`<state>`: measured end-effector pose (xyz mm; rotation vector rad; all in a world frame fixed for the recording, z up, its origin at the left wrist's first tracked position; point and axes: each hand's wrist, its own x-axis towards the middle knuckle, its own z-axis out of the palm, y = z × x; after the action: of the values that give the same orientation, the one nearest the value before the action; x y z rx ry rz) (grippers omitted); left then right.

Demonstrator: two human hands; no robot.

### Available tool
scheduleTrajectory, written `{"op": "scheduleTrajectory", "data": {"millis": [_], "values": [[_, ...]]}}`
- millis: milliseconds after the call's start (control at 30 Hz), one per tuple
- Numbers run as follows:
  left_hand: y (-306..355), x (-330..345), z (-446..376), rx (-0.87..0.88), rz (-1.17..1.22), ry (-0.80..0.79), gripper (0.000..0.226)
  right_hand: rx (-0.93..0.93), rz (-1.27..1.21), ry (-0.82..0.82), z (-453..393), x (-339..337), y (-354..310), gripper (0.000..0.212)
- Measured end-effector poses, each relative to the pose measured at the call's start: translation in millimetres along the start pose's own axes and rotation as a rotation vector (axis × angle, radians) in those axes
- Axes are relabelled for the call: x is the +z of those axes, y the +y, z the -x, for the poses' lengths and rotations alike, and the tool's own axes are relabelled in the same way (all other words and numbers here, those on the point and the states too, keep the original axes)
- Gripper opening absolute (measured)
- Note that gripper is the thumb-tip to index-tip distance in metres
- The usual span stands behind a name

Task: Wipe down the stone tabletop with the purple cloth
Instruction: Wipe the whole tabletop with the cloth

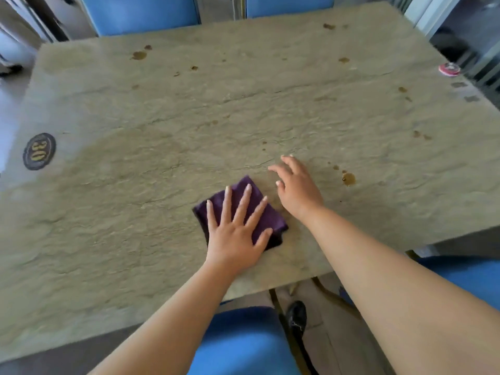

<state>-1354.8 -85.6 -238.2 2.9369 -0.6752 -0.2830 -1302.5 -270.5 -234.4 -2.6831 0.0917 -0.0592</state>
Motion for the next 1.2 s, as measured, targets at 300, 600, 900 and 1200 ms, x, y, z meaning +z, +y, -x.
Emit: {"op": "scheduleTrajectory", "data": {"millis": [300,600,900,1200], "values": [[-53,-16,-80,-0.377,0.018,0.050,0.065,-0.064,0.037,-0.021,-43,-5,46,0.046],[15,-19,-144,-0.071,0.006,0.041,0.064,-0.093,-0.260,0.132,-44,-2,57,0.057],[-58,-21,-107,-0.204,0.006,0.064,0.062,-0.114,-0.232,0.099,-41,-5,56,0.052],[35,-14,-137,-0.141,0.000,0.047,0.064,-0.057,-0.466,0.117,-44,-13,64,0.054]]}}
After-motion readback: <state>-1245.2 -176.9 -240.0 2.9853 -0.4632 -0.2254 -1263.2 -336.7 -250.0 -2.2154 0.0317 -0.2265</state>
